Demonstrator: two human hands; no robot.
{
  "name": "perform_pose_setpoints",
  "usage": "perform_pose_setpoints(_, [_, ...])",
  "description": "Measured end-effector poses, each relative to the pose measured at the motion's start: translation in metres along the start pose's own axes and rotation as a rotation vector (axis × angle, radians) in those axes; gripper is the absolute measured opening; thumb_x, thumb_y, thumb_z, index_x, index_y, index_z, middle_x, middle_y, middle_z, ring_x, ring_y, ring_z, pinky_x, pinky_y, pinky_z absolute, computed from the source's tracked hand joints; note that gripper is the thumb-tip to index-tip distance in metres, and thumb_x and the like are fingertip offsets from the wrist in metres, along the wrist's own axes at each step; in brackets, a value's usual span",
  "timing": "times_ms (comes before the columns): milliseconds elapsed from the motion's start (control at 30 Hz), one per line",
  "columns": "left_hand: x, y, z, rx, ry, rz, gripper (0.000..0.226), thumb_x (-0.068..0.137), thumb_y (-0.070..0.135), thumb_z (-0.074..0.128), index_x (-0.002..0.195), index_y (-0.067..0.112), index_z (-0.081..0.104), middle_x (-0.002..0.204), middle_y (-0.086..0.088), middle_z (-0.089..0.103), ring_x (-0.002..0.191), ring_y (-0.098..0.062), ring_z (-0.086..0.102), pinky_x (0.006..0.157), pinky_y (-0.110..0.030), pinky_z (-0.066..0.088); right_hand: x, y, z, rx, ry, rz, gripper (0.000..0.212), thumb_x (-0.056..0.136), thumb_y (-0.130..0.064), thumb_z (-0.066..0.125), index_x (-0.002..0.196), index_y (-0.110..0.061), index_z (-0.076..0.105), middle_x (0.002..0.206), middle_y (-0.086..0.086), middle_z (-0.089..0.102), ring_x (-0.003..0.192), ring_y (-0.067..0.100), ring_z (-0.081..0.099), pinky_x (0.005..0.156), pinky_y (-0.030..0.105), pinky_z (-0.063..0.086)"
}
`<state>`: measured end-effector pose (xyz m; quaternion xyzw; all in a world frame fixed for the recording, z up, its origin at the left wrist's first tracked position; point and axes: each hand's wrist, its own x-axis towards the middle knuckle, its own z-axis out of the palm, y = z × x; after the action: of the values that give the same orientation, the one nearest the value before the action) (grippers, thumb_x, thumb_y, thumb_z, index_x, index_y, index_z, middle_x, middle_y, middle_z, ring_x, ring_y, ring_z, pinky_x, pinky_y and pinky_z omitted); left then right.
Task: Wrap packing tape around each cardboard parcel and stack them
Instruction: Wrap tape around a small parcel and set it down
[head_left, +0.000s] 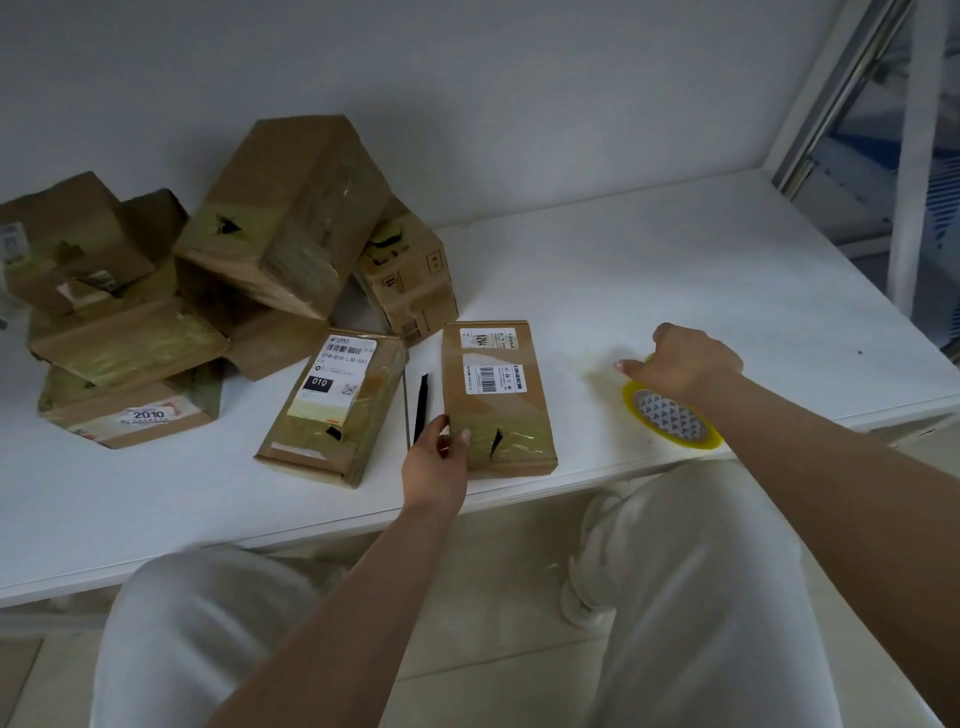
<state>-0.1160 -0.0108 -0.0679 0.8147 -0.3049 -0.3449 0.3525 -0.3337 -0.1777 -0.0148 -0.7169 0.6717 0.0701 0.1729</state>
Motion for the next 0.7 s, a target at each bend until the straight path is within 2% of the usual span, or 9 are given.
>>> perform_pose_setpoints(167, [0.003,-0.005,0.001,0.077,-0.025,-0.019,0.041,0.1,0.028,0.051,0.14,0.016,0.05,0.129,-0.005,0.062,0.117,-0.022,0.057,0.088,-0.026,0.043,0.0,0.002,0.004,-0.097,0.101,-0.027,0.068,0.091,-0.068,0.039,0.131,-0.014,0.05,0.125,0.01,0.059,0.119,0.031,0.049,0.093,0.039,0.038])
perform_pose_setpoints(300, [0.006,-0.01,0.0,0.076,-0.046,-0.022,0.043,0.099,0.028,0.053,0.141,0.017,0.05,0.134,-0.003,0.059,0.12,-0.024,0.056,0.099,-0.035,0.047,-0.003,0.006,0.004,-0.053,0.077,-0.072,0.063,0.094,-0.061,0.043,0.135,-0.015,0.048,0.13,0.011,0.057,0.124,0.032,0.045,0.097,0.04,0.037])
perform_pose_setpoints(400, [0.003,-0.012,-0.004,0.027,-0.039,-0.026,0.048,0.099,0.026,0.055,0.144,0.016,0.046,0.14,-0.004,0.054,0.123,-0.025,0.055,0.103,-0.04,0.046,-0.008,0.005,0.005,-0.07,0.159,-0.143,0.061,0.094,-0.055,0.046,0.139,-0.013,0.047,0.134,0.013,0.054,0.128,0.033,0.041,0.101,0.041,0.035])
perform_pose_setpoints(500, [-0.003,-0.015,-0.008,0.016,-0.028,0.015,0.045,0.099,0.021,0.054,0.143,0.014,0.046,0.139,-0.005,0.055,0.123,-0.02,0.054,0.097,-0.026,0.043,-0.019,-0.003,0.012,-0.024,0.338,-0.298,0.052,0.093,-0.041,0.056,0.135,-0.011,0.052,0.136,0.012,0.054,0.13,0.033,0.039,0.104,0.041,0.032])
perform_pose_setpoints(567, [-0.009,-0.016,-0.011,0.042,-0.009,0.073,0.042,0.1,0.018,0.053,0.142,0.013,0.048,0.137,-0.004,0.055,0.121,-0.017,0.054,0.09,-0.02,0.039,-0.028,-0.01,0.022,0.012,0.458,-0.467,0.044,0.088,-0.029,0.063,0.126,-0.006,0.06,0.128,0.014,0.06,0.125,0.036,0.047,0.1,0.043,0.037])
perform_pose_setpoints(633, [-0.016,-0.019,-0.013,0.074,0.03,0.149,0.039,0.1,0.014,0.051,0.139,0.012,0.051,0.136,-0.006,0.055,0.119,-0.017,0.054,0.091,-0.019,0.039,-0.038,-0.018,0.035,0.031,0.471,-0.629,0.04,0.082,-0.024,0.063,0.116,-0.002,0.065,0.118,0.017,0.065,0.116,0.038,0.055,0.093,0.046,0.046])
perform_pose_setpoints(700, [-0.023,-0.025,-0.013,0.131,0.057,0.251,0.037,0.099,0.011,0.051,0.136,0.013,0.054,0.133,-0.007,0.054,0.121,-0.018,0.052,0.1,-0.023,0.04,-0.048,-0.024,0.05,0.021,0.394,-0.751,0.038,0.078,-0.017,0.068,0.112,0.0,0.067,0.113,0.018,0.067,0.109,0.039,0.058,0.088,0.046,0.051])
